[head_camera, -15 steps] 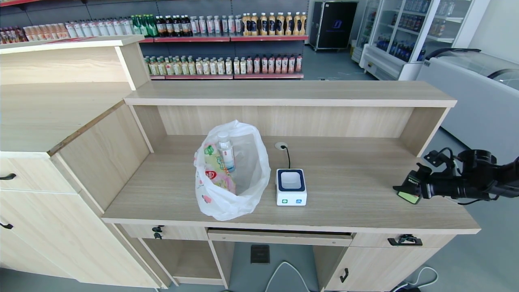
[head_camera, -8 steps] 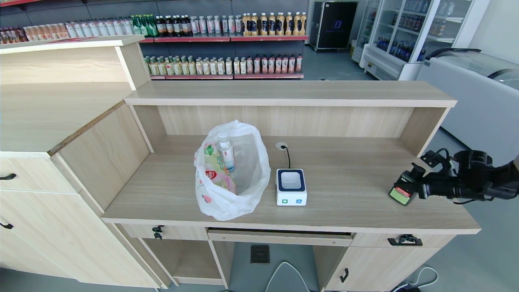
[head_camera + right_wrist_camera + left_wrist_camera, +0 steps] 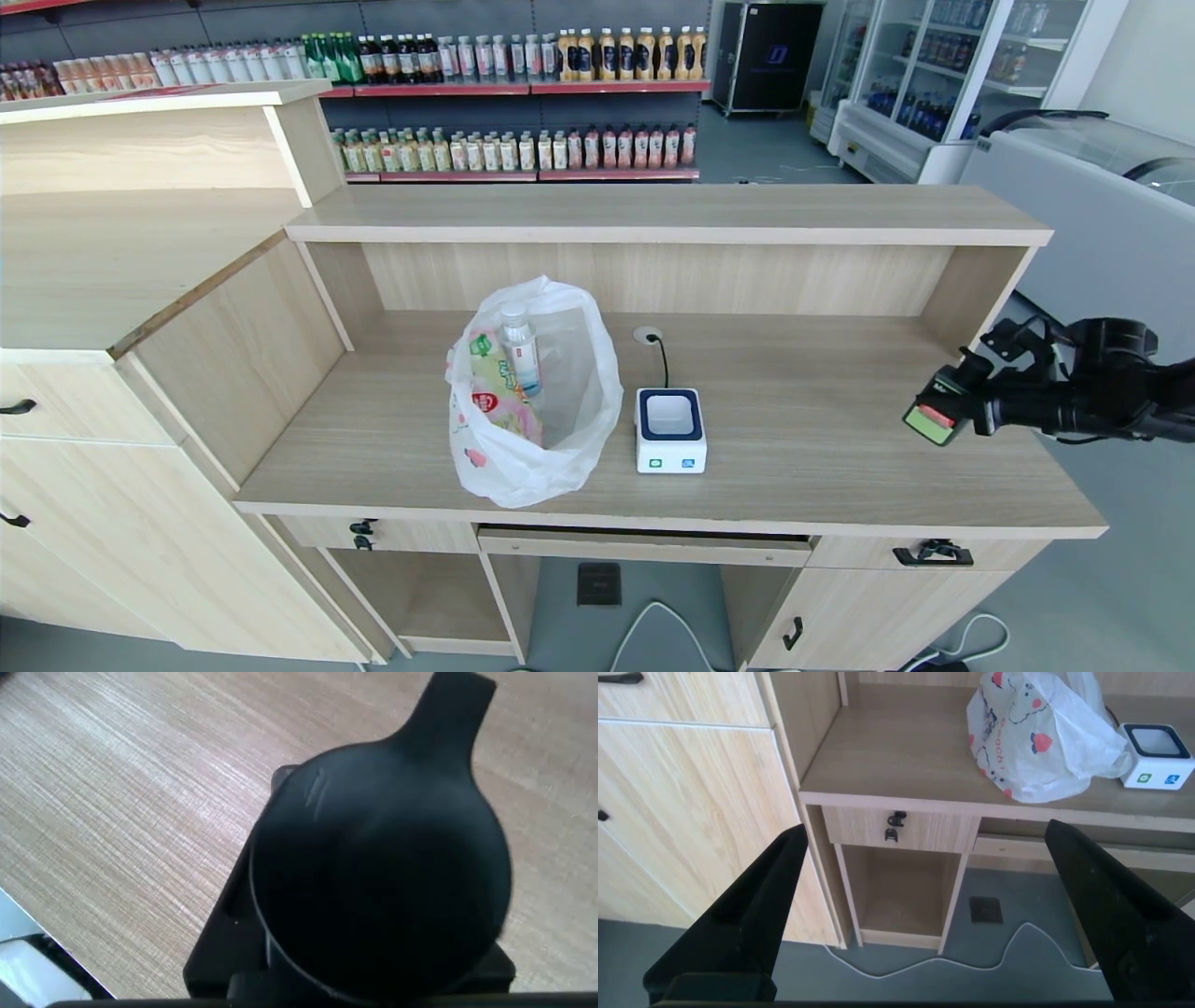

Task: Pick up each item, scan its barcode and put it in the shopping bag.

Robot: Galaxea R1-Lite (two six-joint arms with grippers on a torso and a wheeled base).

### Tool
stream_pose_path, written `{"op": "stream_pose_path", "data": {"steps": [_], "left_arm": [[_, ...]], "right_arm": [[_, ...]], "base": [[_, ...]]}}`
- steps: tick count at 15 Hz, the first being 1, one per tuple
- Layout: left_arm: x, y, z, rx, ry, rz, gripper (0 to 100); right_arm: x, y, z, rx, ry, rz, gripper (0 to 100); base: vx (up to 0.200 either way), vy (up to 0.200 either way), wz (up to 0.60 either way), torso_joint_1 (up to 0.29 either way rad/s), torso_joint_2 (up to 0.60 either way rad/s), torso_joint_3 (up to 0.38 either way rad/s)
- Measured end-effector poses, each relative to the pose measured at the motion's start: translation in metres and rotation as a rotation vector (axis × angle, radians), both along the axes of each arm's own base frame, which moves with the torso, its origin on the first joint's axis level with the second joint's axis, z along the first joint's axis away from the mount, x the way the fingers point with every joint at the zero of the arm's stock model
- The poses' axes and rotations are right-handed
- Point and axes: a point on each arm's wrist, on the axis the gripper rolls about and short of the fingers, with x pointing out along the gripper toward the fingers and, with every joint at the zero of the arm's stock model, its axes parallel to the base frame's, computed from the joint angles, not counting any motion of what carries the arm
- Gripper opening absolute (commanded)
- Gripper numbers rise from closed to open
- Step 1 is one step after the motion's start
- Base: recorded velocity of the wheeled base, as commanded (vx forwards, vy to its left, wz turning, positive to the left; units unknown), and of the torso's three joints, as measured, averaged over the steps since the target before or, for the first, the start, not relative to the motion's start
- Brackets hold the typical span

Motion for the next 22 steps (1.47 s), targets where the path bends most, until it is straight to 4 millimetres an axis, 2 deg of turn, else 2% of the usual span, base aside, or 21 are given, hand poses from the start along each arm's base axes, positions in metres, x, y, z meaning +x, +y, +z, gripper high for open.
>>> {"op": "stream_pose_path", "data": {"steps": [2, 4, 6, 7, 9, 11, 13, 15, 17, 19, 22], "left_arm": [[0.0, 0.0, 0.0, 0.0, 0.0, -0.001, 100], [0.0, 0.0, 0.0, 0.0, 0.0, -0.001, 100], [0.0, 0.0, 0.0, 0.0, 0.0, 0.0, 100], [0.0, 0.0, 0.0, 0.0, 0.0, 0.001, 100], [0.0, 0.0, 0.0, 0.0, 0.0, 0.0, 100], [0.0, 0.0, 0.0, 0.0, 0.0, 0.0, 100], [0.0, 0.0, 0.0, 0.0, 0.0, -0.001, 100], [0.0, 0.0, 0.0, 0.0, 0.0, 0.0, 100], [0.0, 0.0, 0.0, 0.0, 0.0, 0.0, 100], [0.0, 0.0, 0.0, 0.0, 0.0, -0.001, 100], [0.0, 0.0, 0.0, 0.0, 0.0, -0.001, 100]], "right_arm": [[-0.017, 0.008, 0.047, -0.072, -0.109, 0.018, 0], [-0.051, 0.026, 0.106, -0.171, -0.247, 0.047, 0], [-0.096, 0.059, 0.157, -0.295, -0.413, 0.107, 0], [-0.121, 0.08, 0.173, -0.359, -0.497, 0.152, 0], [-0.168, 0.127, 0.184, -0.557, -0.705, 0.309, 0], [-0.205, 0.164, 0.189, -0.883, -1.025, 0.491, 0], [-0.237, 0.191, 0.194, -1.136, -1.335, 0.616, 0], [-0.265, 0.207, 0.193, -1.323, -1.59, 0.681, 0], [-0.285, 0.215, 0.182, -1.369, -1.709, 0.734, 0], [-0.299, 0.227, 0.172, -1.345, -1.816, 0.796, 0], [-0.316, 0.246, 0.175, -1.279, -2.044, 0.802, 0]], "base": [[0.0, 0.0, 0.0, 0.0, 0.0, 0.0], [0.0, 0.0, 0.0, 0.0, 0.0, 0.0], [0.0, 0.0, 0.0, 0.0, 0.0, 0.0], [0.0, 0.0, 0.0, 0.0, 0.0, 0.0], [0.0, 0.0, 0.0, 0.0, 0.0, 0.0], [0.0, 0.0, 0.0, 0.0, 0.0, 0.0], [0.0, 0.0, 0.0, 0.0, 0.0, 0.0], [0.0, 0.0, 0.0, 0.0, 0.0, 0.0], [0.0, 0.0, 0.0, 0.0, 0.0, 0.0], [0.0, 0.0, 0.0, 0.0, 0.0, 0.0], [0.0, 0.0, 0.0, 0.0, 0.0, 0.0]]}}
